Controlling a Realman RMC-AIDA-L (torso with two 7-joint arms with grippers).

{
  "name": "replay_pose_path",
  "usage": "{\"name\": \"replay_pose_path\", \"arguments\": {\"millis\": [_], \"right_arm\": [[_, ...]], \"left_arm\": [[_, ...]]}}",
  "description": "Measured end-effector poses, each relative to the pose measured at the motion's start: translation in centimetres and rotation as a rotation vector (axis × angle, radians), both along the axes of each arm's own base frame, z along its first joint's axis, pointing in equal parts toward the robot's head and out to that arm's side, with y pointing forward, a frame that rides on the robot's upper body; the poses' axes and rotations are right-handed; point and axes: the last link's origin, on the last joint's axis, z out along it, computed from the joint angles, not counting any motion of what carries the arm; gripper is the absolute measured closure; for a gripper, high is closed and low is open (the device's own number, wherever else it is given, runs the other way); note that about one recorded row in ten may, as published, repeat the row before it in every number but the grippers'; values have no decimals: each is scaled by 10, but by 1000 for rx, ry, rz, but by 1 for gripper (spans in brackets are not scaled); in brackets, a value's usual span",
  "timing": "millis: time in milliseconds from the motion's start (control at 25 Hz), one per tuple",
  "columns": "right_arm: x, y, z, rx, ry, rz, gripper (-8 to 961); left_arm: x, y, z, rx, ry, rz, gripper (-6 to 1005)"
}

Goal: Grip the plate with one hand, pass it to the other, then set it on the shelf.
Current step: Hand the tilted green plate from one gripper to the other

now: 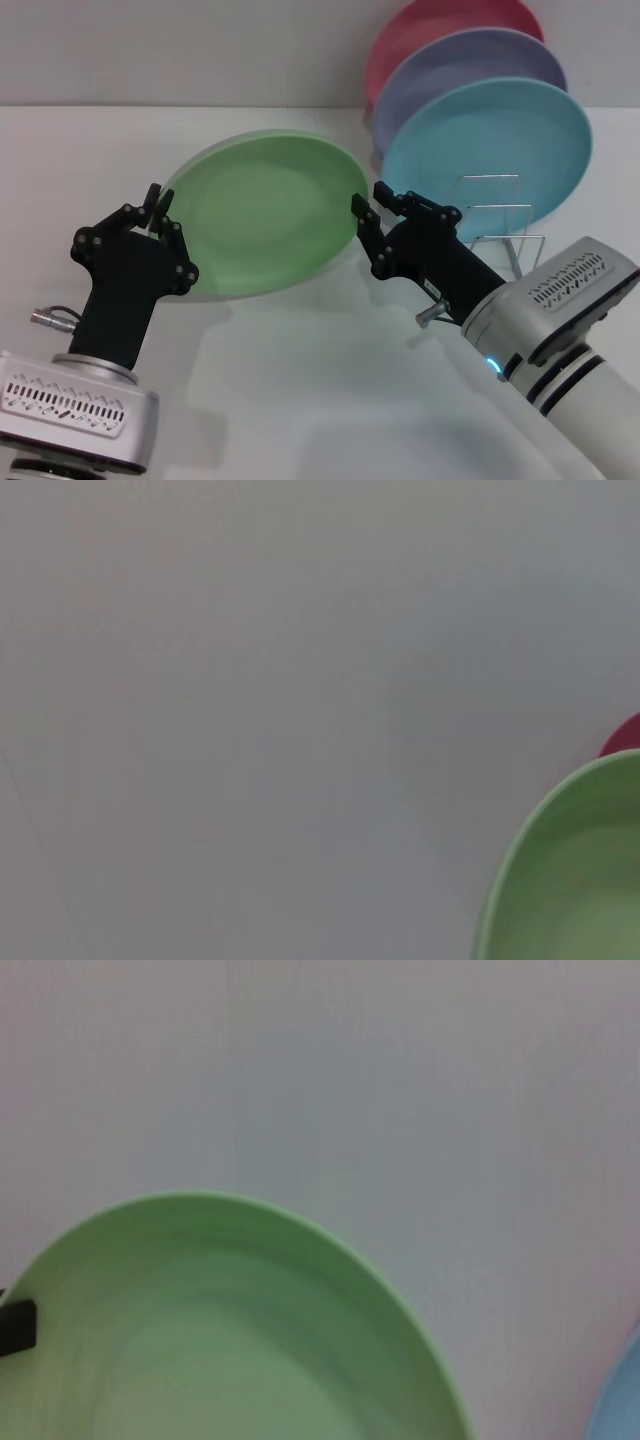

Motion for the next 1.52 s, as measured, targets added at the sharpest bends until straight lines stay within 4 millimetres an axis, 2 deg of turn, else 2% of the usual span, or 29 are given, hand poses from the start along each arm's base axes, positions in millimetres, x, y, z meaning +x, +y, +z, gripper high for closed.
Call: {"name": "replay_pose_path", "arguments": {"millis": [480,680,1520], "right_arm": [[0,4,0,-5,-16,1,693],[-1,5,0,-5,-20,6,770],[-2,5,-1,-10,-26,15,765]], "left_arm": [[1,-1,-1,3,11,14,905],[3,-1,-2,2,11,10,904],[6,0,-2,5,15,-3,899]]}}
